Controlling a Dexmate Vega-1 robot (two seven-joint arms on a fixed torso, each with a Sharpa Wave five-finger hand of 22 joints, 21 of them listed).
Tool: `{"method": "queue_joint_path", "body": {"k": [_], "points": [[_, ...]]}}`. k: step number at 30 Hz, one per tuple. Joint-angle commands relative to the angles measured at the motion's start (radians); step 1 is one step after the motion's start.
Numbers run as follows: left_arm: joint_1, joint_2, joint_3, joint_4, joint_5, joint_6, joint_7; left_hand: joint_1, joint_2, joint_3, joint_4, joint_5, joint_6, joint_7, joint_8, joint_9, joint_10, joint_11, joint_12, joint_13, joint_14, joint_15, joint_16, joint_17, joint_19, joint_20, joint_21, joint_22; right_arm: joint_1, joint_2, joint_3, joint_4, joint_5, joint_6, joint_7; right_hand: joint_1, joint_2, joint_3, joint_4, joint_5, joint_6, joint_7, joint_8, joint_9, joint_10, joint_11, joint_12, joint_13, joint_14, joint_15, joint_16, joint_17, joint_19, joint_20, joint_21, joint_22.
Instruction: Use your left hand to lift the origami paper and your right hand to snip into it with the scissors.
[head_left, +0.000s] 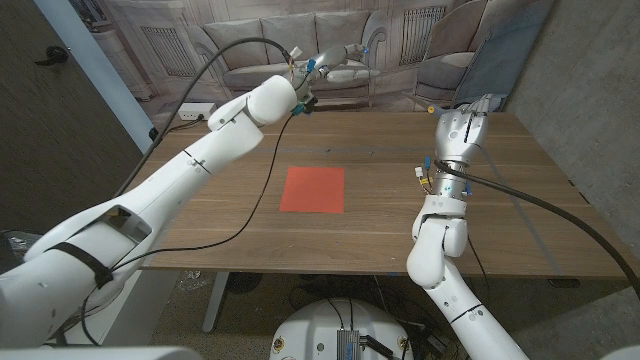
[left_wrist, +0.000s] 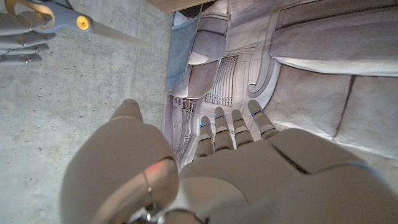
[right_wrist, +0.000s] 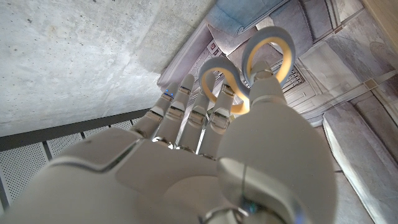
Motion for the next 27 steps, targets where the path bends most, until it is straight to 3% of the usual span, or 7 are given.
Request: {"method": "queue_joint_path", "body": {"k": [1,4,13,18,22,27], "points": [[0.007,0.077,0.018,-0.026,-0.003,0.154,-0.11,0.003,0.007,0.005,-0.005,-0.002,0.011,0.014,0.008,0.004,0.005,0.006,0.002,-0.001,0.004,0.007,0.001,-0.001,-0.08,-0.003,0.007,0.004,0.006,0.011,-0.01,0.008,0.001,-0.001,0.003,0.021,0.03,0.126,0.118,0.01,0.116,-0.099,0.008,0.003,0.137,-0.125,-0.005,0.003,0.006,-0.181,-0.003,0.002,-0.003,0.005,-0.003,0.003],[0.014,0.088,0.028,-0.029,0.017,0.16,-0.095,0.007,0.012,0.007,-0.007,-0.005,0.044,0.034,0.018,0.004,0.012,0.006,0.003,-0.003,0.006,0.009,0.0,-0.005,-0.079,-0.001,0.009,0.004,0.008,0.015,-0.011,0.011,-0.012,-0.001,0.008,0.021,0.029,0.128,0.118,0.01,0.116,-0.098,0.008,0.003,0.138,-0.125,-0.007,0.003,0.006,-0.181,-0.003,0.002,-0.003,0.004,-0.004,0.003],[-0.02,0.134,0.084,-0.041,0.009,0.217,-0.249,0.013,0.017,0.008,-0.012,-0.01,0.082,0.063,0.026,0.003,0.045,0.008,0.013,-0.007,0.024,0.009,0.004,-0.012,-0.075,0.003,0.014,0.005,0.008,0.02,-0.019,0.011,-0.01,0.007,0.023,0.021,0.027,0.133,0.117,0.011,0.121,-0.097,0.008,0.003,0.144,-0.124,-0.011,0.003,0.006,-0.181,-0.004,0.002,-0.003,0.004,-0.004,0.003],[-0.015,0.151,0.094,-0.058,0.013,0.259,-0.271,0.017,0.022,0.01,-0.015,-0.012,0.088,0.092,0.025,0.003,0.057,0.013,0.015,-0.01,0.031,0.016,0.005,-0.015,-0.077,0.011,0.015,0.006,0.015,0.01,-0.028,0.017,0.017,0.004,0.003,0.021,0.026,0.136,0.115,0.012,0.125,-0.096,0.009,0.004,0.149,-0.124,-0.013,0.003,0.007,-0.181,-0.005,0.002,-0.004,0.004,-0.005,0.003],[-0.027,0.165,0.113,-0.078,0.041,0.304,-0.293,0.029,0.028,0.014,-0.023,-0.015,0.12,0.127,0.033,0.005,0.108,0.01,0.029,-0.013,0.049,0.018,0.012,-0.022,-0.068,0.017,0.023,0.007,0.016,0.002,-0.031,0.017,0.026,0.002,-0.003,0.022,0.026,0.138,0.115,0.012,0.125,-0.095,0.008,0.004,0.151,-0.124,-0.014,0.003,0.008,-0.181,-0.004,0.002,-0.004,0.004,-0.005,0.003],[-0.099,0.189,0.178,-0.068,0.114,0.311,-0.396,0.067,0.041,0.028,-0.047,-0.019,0.194,0.117,0.049,0.004,0.196,-0.001,0.057,-0.011,0.107,0.001,0.031,-0.036,-0.035,0.024,0.042,0.009,0.018,0.001,-0.039,0.015,0.044,-0.008,-0.017,0.022,0.024,0.14,0.114,0.013,0.126,-0.095,0.008,0.004,0.153,-0.124,-0.016,0.004,0.008,-0.181,-0.005,0.002,-0.004,0.004,-0.005,0.003]]}}
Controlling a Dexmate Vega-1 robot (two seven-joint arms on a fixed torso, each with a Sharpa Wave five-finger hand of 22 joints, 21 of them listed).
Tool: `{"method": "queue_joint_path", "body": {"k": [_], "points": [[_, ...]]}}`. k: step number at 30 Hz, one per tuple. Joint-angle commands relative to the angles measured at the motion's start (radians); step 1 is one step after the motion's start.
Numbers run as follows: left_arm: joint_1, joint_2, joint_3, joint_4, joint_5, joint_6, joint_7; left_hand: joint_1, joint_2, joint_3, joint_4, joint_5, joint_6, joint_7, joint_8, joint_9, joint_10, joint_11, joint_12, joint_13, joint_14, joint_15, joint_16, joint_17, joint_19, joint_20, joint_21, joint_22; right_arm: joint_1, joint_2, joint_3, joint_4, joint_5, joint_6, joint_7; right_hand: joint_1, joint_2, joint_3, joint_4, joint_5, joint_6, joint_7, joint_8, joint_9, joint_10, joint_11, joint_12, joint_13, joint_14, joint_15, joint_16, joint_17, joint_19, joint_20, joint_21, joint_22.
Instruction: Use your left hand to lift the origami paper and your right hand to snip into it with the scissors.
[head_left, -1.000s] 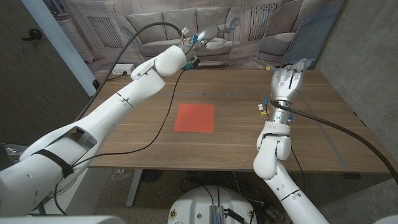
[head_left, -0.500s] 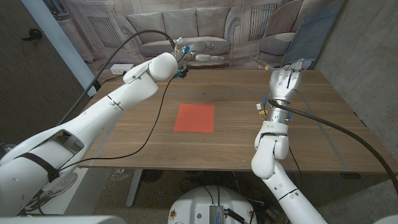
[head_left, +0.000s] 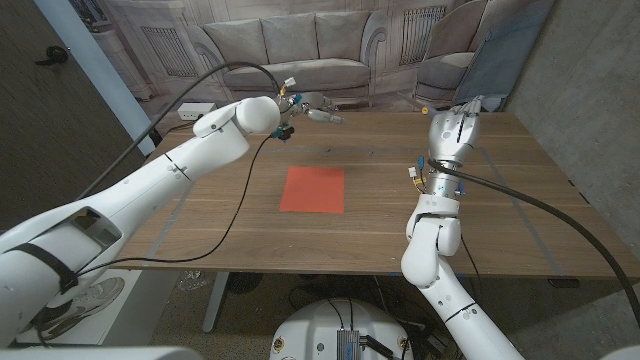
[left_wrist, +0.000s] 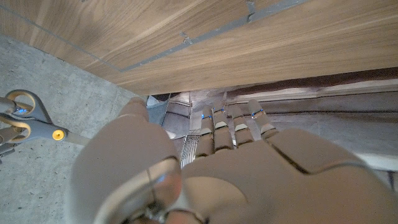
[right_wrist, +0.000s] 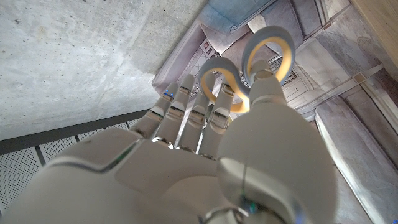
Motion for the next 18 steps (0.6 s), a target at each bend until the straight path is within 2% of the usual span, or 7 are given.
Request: {"method": "queue_joint_path", "body": {"k": [1,3,5,7,9,11,18], "points": [[-0.07,0.053,0.072,-0.008,0.07,0.058,-0.149,0.033,0.004,0.01,-0.02,-0.004,0.043,0.036,0.011,0.004,0.051,-0.01,0.018,0.004,0.03,-0.008,0.011,-0.005,-0.036,0.014,0.013,0.004,0.005,-0.011,-0.016,-0.002,0.041,-0.013,-0.026,0.022,0.023,0.134,0.121,0.009,0.115,-0.105,0.008,0.003,0.14,-0.127,-0.005,0.004,0.008,-0.181,-0.001,0.002,-0.004,0.004,-0.001,0.003],[-0.055,0.057,0.062,-0.032,0.086,0.1,-0.132,0.06,0.004,0.016,-0.038,-0.004,0.013,0.007,-0.007,0.005,0.028,-0.019,0.011,0.007,0.011,-0.001,0.003,-0.007,-0.056,0.012,0.009,0.005,0.006,-0.01,-0.017,0.003,0.045,-0.021,-0.034,0.022,0.023,0.134,0.121,0.009,0.116,-0.104,0.008,0.003,0.14,-0.127,-0.005,0.004,0.008,-0.181,-0.001,0.002,-0.005,0.004,-0.001,0.003],[-0.019,0.054,0.031,-0.059,0.079,0.154,-0.091,0.063,0.009,0.017,-0.04,-0.006,0.013,-0.007,-0.012,0.006,0.022,-0.014,0.011,0.01,-0.008,0.0,-0.003,-0.005,-0.084,0.018,0.002,0.006,0.004,-0.015,-0.019,0.002,0.049,-0.016,-0.032,0.022,0.022,0.135,0.121,0.009,0.116,-0.104,0.007,0.003,0.141,-0.127,-0.006,0.004,0.008,-0.181,-0.001,0.002,-0.005,0.004,-0.001,0.003],[-0.029,0.068,0.062,-0.081,0.134,0.186,-0.096,0.033,0.006,0.003,-0.025,-0.011,0.049,0.001,-0.006,0.005,0.066,-0.006,0.029,0.014,0.023,-0.005,0.014,-0.002,-0.068,0.013,0.013,0.01,0.002,-0.02,-0.02,-0.005,0.06,-0.012,-0.032,0.022,0.022,0.136,0.121,0.009,0.116,-0.105,0.007,0.003,0.142,-0.127,-0.007,0.004,0.009,-0.181,-0.001,0.002,-0.004,0.004,-0.001,0.003],[-0.019,0.07,0.079,-0.101,0.189,0.232,-0.071,0.01,0.001,-0.01,-0.015,-0.013,0.089,0.029,0.001,0.004,0.104,0.002,0.04,0.015,0.062,-0.01,0.034,-0.001,-0.038,0.018,0.028,0.011,0.006,-0.02,-0.022,0.001,0.06,-0.018,-0.038,0.022,0.022,0.137,0.121,0.009,0.117,-0.105,0.007,0.003,0.142,-0.127,-0.007,0.004,0.009,-0.181,-0.001,0.002,-0.004,0.004,-0.001,0.003],[-0.039,0.068,0.111,-0.093,0.234,0.266,-0.099,0.001,-0.004,-0.019,-0.013,-0.013,0.133,0.054,0.009,0.002,0.151,0.016,0.047,0.01,0.112,-0.019,0.058,-0.003,0.0,0.02,0.047,0.011,0.003,-0.036,-0.023,-0.02,0.095,-0.008,-0.044,0.022,0.022,0.137,0.121,0.009,0.117,-0.105,0.007,0.003,0.143,-0.127,-0.008,0.004,0.009,-0.181,-0.001,0.002,-0.005,0.003,-0.002,0.003],[-0.077,0.063,0.153,-0.051,0.293,0.301,-0.175,0.004,-0.01,-0.025,-0.02,-0.011,0.199,0.059,0.022,0.001,0.23,0.008,0.05,-0.003,0.177,-0.037,0.085,-0.016,0.056,0.009,0.073,0.009,0.009,-0.056,-0.031,-0.025,0.113,0.004,-0.042,0.021,0.021,0.14,0.121,0.01,0.118,-0.107,0.007,0.004,0.145,-0.127,-0.01,0.004,0.009,-0.181,-0.001,0.002,-0.006,0.002,-0.002,0.003]]}}
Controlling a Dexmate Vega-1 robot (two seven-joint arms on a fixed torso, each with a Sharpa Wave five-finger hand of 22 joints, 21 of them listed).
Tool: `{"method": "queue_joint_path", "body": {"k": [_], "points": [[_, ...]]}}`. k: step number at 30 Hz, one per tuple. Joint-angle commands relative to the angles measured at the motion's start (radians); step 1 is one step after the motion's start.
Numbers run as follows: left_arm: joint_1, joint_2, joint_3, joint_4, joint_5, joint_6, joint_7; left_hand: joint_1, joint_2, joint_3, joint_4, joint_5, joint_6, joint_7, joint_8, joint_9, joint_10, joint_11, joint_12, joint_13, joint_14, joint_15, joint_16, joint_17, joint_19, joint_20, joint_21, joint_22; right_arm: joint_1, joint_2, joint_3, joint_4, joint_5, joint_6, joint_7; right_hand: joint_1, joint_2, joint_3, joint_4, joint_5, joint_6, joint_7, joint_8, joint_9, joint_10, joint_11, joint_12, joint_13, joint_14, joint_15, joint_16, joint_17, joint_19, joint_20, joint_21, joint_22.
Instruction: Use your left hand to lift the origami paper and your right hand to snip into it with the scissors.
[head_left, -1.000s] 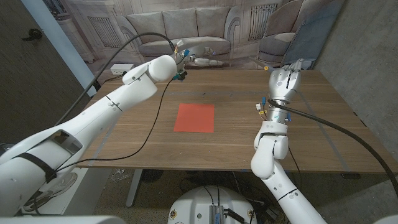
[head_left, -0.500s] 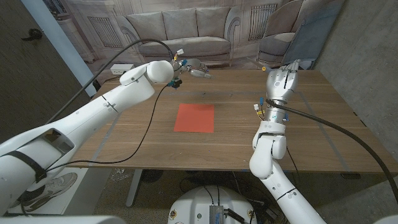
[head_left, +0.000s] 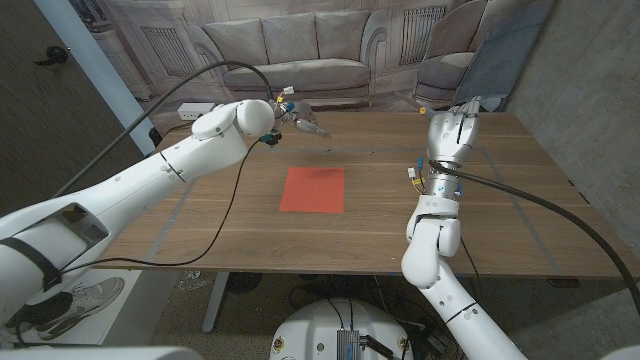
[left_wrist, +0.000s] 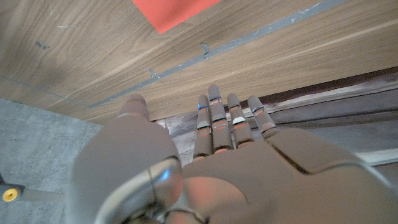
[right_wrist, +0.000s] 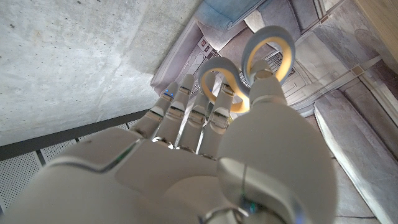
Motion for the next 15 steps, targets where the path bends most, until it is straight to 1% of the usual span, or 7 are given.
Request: {"method": "queue_joint_path", "body": {"k": [1,3,5,6,11,12,15], "points": [[-0.046,0.004,0.077,0.013,0.143,0.125,-0.09,0.001,-0.004,-0.006,-0.004,-0.003,0.03,0.042,0.01,-0.001,0.031,-0.007,0.003,-0.003,0.026,-0.009,0.012,-0.004,0.02,0.0,0.014,0.001,0.008,-0.032,-0.013,-0.015,0.04,0.016,-0.003,0.021,0.021,0.136,0.125,0.007,0.118,-0.107,0.006,0.003,0.139,-0.132,-0.002,0.004,0.009,-0.181,-0.002,0.002,-0.006,0.002,-0.003,0.003],[-0.047,0.01,0.081,0.015,0.154,0.109,-0.092,0.003,-0.005,-0.006,-0.005,-0.002,0.043,0.042,0.012,-0.001,0.042,-0.008,0.004,-0.005,0.036,-0.012,0.016,-0.006,0.029,-0.002,0.018,0.0,0.01,-0.037,-0.016,-0.019,0.062,0.015,-0.01,0.02,0.021,0.137,0.125,0.007,0.117,-0.107,0.006,0.003,0.139,-0.132,-0.003,0.004,0.009,-0.181,-0.002,0.002,-0.007,0.003,-0.003,0.003],[-0.072,0.007,0.114,0.023,0.2,0.126,-0.136,0.004,-0.005,-0.006,-0.006,-0.002,0.045,0.043,0.012,-0.001,0.043,-0.008,0.002,-0.006,0.037,-0.014,0.016,-0.007,0.031,-0.004,0.019,0.0,0.009,-0.043,-0.019,-0.024,0.07,0.019,-0.006,0.02,0.021,0.138,0.125,0.007,0.118,-0.105,0.006,0.003,0.14,-0.132,-0.004,0.004,0.009,-0.181,-0.002,0.002,-0.007,0.002,-0.003,0.003],[-0.062,0.005,0.107,0.024,0.205,0.127,-0.12,0.004,-0.005,-0.006,-0.006,-0.002,0.046,0.043,0.012,-0.001,0.044,-0.009,0.002,-0.006,0.038,-0.014,0.016,-0.007,0.031,-0.004,0.019,0.0,0.012,-0.042,-0.022,-0.019,0.076,0.013,-0.016,0.02,0.021,0.138,0.125,0.007,0.118,-0.105,0.006,0.003,0.14,-0.132,-0.004,0.004,0.009,-0.181,-0.002,0.002,-0.007,0.003,-0.003,0.003],[-0.104,-0.008,0.164,0.062,0.287,0.131,-0.207,0.008,-0.005,-0.006,-0.009,-0.002,0.053,0.043,0.013,-0.001,0.048,-0.011,0.001,-0.007,0.036,-0.013,0.016,-0.009,0.031,-0.002,0.02,-0.001,0.016,-0.045,-0.03,-0.011,0.079,0.001,-0.019,0.019,0.02,0.14,0.125,0.007,0.118,-0.105,0.005,0.004,0.141,-0.132,-0.006,0.004,0.009,-0.181,-0.002,0.002,-0.007,0.003,-0.003,0.003],[-0.113,-0.005,0.185,0.059,0.327,0.136,-0.228,0.009,-0.006,-0.006,-0.01,-0.002,0.057,0.043,0.014,-0.001,0.049,-0.013,0.0,-0.007,0.034,-0.012,0.016,-0.009,0.029,-0.002,0.019,-0.001,0.012,-0.055,-0.033,-0.022,0.101,0.009,-0.025,0.019,0.02,0.14,0.125,0.007,0.118,-0.105,0.005,0.004,0.142,-0.132,-0.006,0.004,0.009,-0.181,-0.002,0.002,-0.007,0.003,-0.003,0.003],[-0.114,-0.01,0.213,0.064,0.407,0.125,-0.245,0.017,-0.008,-0.005,-0.015,0.0,0.065,0.045,0.014,-0.001,0.053,-0.019,0.0,-0.005,0.032,-0.012,0.016,-0.011,0.028,0.002,0.019,-0.002,0.015,-0.05,-0.038,-0.011,0.104,-0.004,-0.032,0.018,0.019,0.142,0.125,0.007,0.119,-0.105,0.004,0.004,0.142,-0.132,-0.008,0.004,0.009,-0.181,-0.003,0.002,-0.006,0.003,-0.003,0.003]]}}
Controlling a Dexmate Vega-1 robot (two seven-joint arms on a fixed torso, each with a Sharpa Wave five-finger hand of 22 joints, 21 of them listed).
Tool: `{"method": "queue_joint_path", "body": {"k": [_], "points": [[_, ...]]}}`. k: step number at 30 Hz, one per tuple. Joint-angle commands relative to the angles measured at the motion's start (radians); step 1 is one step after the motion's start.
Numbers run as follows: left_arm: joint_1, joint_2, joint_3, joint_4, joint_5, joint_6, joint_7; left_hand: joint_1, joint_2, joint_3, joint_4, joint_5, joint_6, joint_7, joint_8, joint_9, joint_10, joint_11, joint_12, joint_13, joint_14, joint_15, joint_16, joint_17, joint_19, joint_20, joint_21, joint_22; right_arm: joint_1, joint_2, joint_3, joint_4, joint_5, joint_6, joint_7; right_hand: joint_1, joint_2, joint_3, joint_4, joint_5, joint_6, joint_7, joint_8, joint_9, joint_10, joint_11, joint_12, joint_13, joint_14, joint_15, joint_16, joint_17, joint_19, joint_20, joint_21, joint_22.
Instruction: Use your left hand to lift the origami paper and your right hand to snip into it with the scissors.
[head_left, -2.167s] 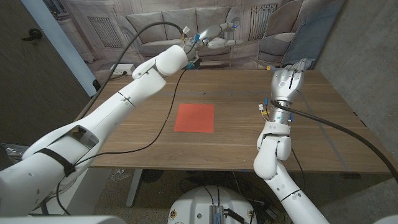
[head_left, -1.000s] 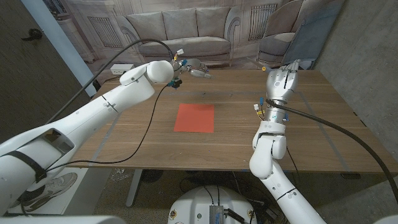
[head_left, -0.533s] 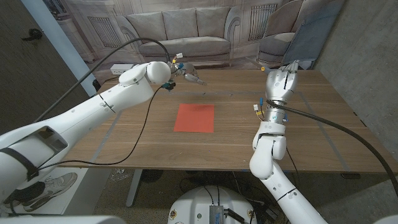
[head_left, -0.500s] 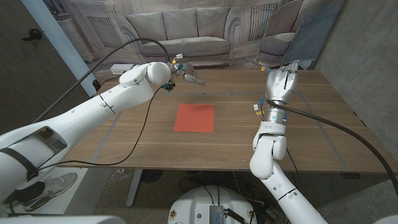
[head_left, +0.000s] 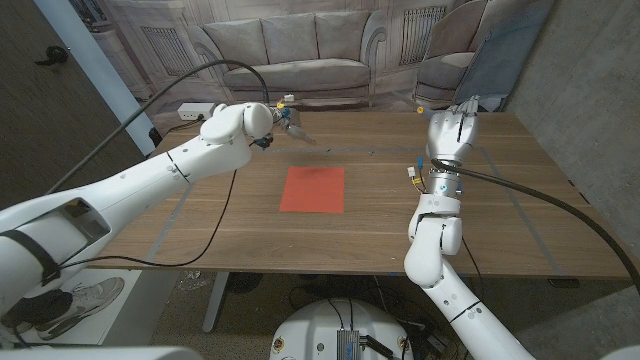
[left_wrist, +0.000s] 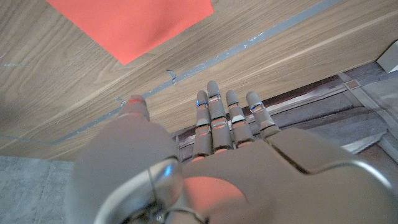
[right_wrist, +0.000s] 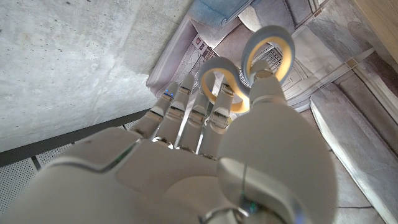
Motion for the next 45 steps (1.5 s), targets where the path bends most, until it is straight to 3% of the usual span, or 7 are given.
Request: {"method": "queue_joint_path", "body": {"k": [1,9,11,20,22,30,45], "points": [[-0.042,-0.014,0.107,0.035,0.235,0.02,-0.123,0.013,-0.004,0.002,-0.009,0.0,0.016,0.037,0.007,0.004,0.014,-0.008,0.0,0.003,0.006,0.002,0.005,0.0,0.0,0.005,0.005,-0.001,0.005,-0.018,-0.021,0.004,0.054,-0.017,-0.027,0.018,0.019,0.138,0.129,0.004,0.119,-0.105,0.004,0.004,0.142,-0.132,-0.004,0.001,0.009,-0.181,-0.003,0.002,-0.001,-0.002,-0.004,0.003],[-0.012,-0.04,0.087,0.061,0.293,-0.007,-0.172,0.041,-0.02,0.002,-0.03,0.005,0.026,0.033,0.004,0.005,0.024,-0.018,0.0,0.007,0.01,-0.009,0.007,-0.004,0.01,0.002,0.009,-0.004,0.011,-0.021,-0.033,0.008,0.086,-0.035,-0.052,0.018,0.019,0.141,0.129,0.004,0.119,-0.105,0.003,0.004,0.144,-0.132,-0.007,0.001,0.01,-0.181,-0.003,0.002,-0.001,-0.002,-0.004,0.003],[0.001,-0.036,0.112,0.059,0.363,-0.02,-0.163,0.045,-0.023,0.001,-0.033,0.006,0.025,0.03,0.003,0.006,0.024,-0.017,0.0,0.007,0.011,-0.01,0.008,-0.005,0.012,0.001,0.01,-0.004,0.01,-0.021,-0.036,0.009,0.088,-0.037,-0.05,0.018,0.019,0.142,0.129,0.004,0.119,-0.105,0.003,0.004,0.144,-0.132,-0.007,0.001,0.01,-0.181,-0.003,0.002,-0.001,-0.002,-0.004,0.003],[0.064,-0.065,0.099,0.1,0.472,-0.04,-0.168,0.062,-0.032,0.0,-0.045,0.012,0.033,0.019,0.002,0.009,0.029,-0.035,-0.001,0.01,0.012,-0.018,0.008,-0.008,0.015,-0.002,0.011,-0.007,0.007,-0.031,-0.038,0.003,0.092,-0.037,-0.045,0.017,0.018,0.144,0.129,0.004,0.12,-0.105,0.002,0.004,0.145,-0.132,-0.009,0.001,0.01,-0.181,-0.003,0.002,-0.001,-0.002,-0.004,0.003],[0.083,-0.074,0.061,0.105,0.431,-0.046,-0.167,0.063,-0.032,-0.001,-0.045,0.013,0.031,0.014,-0.001,0.009,0.026,-0.037,-0.002,0.011,0.013,-0.023,0.008,-0.008,0.018,-0.007,0.012,-0.008,0.006,-0.031,-0.038,0.004,0.096,-0.041,-0.046,0.017,0.017,0.145,0.129,0.004,0.119,-0.105,0.002,0.004,0.146,-0.132,-0.01,0.001,0.01,-0.181,-0.003,0.002,-0.001,-0.002,-0.004,0.003],[0.12,-0.092,0.008,0.129,0.412,-0.071,-0.116,0.059,-0.029,-0.005,-0.042,0.017,0.002,0.014,-0.02,0.008,0.003,-0.037,-0.013,0.014,0.001,-0.024,0.004,-0.008,0.014,-0.008,0.012,-0.01,0.006,-0.034,-0.043,-0.001,0.091,-0.037,-0.044,0.016,0.016,0.148,0.129,0.004,0.122,-0.107,0.002,0.004,0.148,-0.131,-0.013,0.001,0.011,-0.181,-0.003,0.002,-0.001,-0.002,-0.005,0.003],[0.127,-0.127,0.035,0.201,0.457,-0.09,-0.092,0.065,-0.021,-0.004,-0.043,0.021,0.003,0.009,-0.028,0.007,0.005,-0.04,-0.017,0.015,0.004,-0.032,0.008,-0.009,0.018,-0.012,0.014,-0.012,-0.005,-0.036,-0.047,-0.013,0.089,-0.033,-0.03,0.014,0.014,0.154,0.128,0.005,0.123,-0.106,0.0,0.004,0.15,-0.132,-0.018,0.001,0.012,-0.181,-0.003,0.002,-0.001,-0.002,-0.005,0.003]]}}
